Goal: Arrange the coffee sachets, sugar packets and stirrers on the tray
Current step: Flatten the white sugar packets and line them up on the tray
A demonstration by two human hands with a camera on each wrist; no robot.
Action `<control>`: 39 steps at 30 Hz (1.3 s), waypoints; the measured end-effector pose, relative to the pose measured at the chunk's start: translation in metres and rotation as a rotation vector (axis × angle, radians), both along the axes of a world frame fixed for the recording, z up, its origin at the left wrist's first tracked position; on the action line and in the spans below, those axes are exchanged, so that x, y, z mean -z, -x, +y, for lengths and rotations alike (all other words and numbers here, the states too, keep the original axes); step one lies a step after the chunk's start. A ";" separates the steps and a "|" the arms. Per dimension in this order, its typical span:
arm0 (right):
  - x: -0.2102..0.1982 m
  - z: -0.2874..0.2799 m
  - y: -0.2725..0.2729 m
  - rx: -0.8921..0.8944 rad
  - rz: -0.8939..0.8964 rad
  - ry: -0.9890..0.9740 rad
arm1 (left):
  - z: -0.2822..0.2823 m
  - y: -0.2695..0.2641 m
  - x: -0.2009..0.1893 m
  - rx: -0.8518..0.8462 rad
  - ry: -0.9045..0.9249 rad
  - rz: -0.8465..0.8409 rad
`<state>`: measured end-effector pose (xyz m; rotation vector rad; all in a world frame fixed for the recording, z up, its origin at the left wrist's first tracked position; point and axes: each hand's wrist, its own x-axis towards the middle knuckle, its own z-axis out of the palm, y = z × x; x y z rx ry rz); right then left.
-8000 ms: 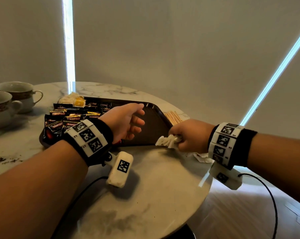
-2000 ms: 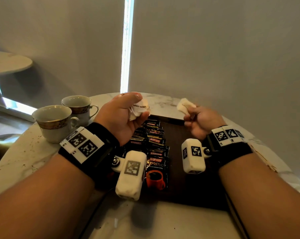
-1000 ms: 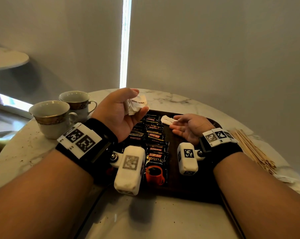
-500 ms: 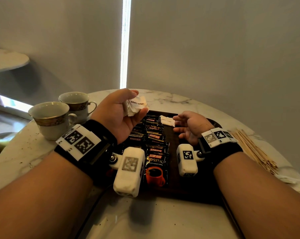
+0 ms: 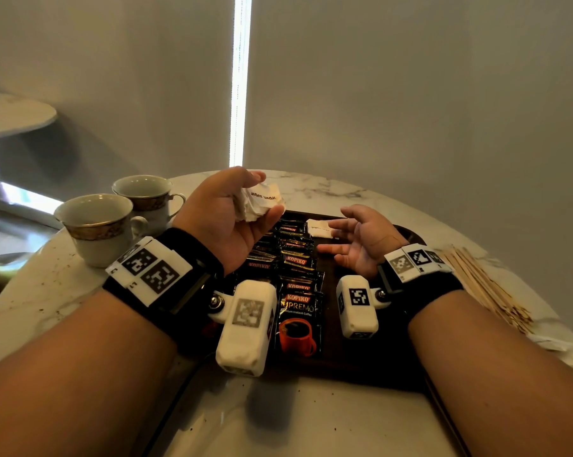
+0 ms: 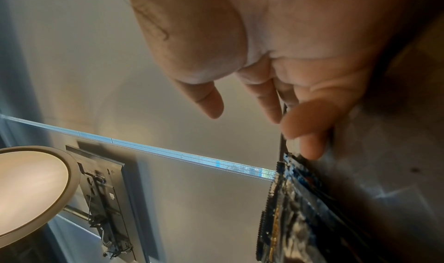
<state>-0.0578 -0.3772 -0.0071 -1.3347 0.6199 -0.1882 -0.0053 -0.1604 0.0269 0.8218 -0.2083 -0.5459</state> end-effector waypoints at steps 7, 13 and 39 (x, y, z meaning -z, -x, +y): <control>0.001 -0.002 0.002 0.008 -0.007 -0.004 | 0.002 0.003 -0.001 0.028 0.013 -0.002; -0.001 -0.003 0.003 0.062 -0.040 -0.009 | -0.001 0.005 -0.001 0.042 -0.002 -0.003; -0.065 0.051 0.026 -0.181 -0.519 -0.023 | -0.004 0.006 -0.001 0.088 -0.063 -0.135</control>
